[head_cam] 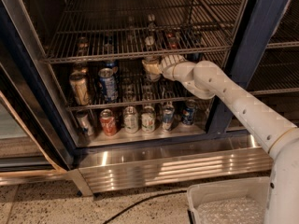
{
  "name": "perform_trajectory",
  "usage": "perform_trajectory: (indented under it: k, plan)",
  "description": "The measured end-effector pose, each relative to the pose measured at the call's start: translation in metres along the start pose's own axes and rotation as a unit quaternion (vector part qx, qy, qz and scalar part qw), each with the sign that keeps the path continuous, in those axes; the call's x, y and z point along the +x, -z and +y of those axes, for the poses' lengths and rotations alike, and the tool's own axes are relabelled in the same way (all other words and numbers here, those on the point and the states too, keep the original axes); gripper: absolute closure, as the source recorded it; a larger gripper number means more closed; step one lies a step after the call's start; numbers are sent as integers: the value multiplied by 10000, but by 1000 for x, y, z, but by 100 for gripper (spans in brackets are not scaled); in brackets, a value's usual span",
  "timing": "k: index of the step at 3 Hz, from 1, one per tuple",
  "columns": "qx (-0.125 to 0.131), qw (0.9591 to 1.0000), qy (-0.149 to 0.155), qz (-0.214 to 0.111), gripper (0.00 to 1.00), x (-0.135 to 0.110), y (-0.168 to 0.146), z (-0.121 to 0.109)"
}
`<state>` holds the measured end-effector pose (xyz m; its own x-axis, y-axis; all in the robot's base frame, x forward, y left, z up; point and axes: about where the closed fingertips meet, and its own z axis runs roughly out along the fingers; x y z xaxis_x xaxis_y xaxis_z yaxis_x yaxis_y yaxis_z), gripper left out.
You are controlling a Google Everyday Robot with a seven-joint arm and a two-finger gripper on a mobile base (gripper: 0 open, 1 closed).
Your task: Pick blue plastic bottle from middle shelf of fridge
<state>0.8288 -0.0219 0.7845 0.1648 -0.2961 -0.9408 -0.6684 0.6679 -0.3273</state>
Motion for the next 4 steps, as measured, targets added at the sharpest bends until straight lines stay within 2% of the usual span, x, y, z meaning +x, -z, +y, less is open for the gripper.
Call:
perform_trajectory:
  k: [2, 4]
  plan:
    - [40, 10000, 41, -16, 100, -2, 5, 1]
    - [323, 9989, 303, -160, 100, -19, 29, -6]
